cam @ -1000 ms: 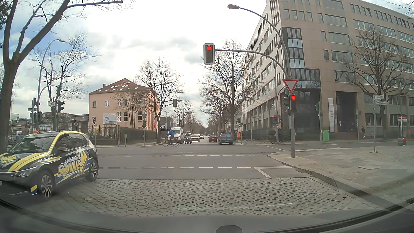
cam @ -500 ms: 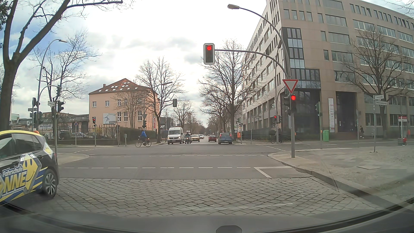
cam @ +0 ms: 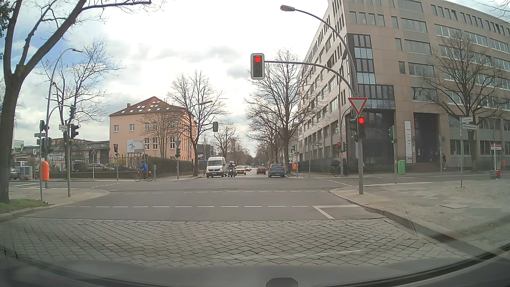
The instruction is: Follow the waypoints while adhering to traffic rules and regulations
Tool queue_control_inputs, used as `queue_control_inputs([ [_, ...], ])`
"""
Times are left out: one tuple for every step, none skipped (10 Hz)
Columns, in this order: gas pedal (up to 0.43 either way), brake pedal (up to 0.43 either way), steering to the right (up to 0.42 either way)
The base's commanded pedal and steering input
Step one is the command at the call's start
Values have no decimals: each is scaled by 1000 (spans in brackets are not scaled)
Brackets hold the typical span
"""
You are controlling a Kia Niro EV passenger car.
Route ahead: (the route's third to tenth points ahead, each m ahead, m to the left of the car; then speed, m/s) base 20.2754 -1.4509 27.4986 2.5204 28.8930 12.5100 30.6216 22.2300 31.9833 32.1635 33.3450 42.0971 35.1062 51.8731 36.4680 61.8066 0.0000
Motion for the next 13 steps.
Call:
queue_control_inputs([
  [0, 348, -26],
  [0, 348, -26],
  [0, 348, -26],
  [0, 348, -26],
  [0, 348, -26],
  [0, 348, -26],
  [0, 348, -26],
  [0, 348, -26],
  [0, 348, -26],
  [0, 348, -26],
  [0, 348, -26],
  [0, 348, -26],
  [0, 348, -26],
])
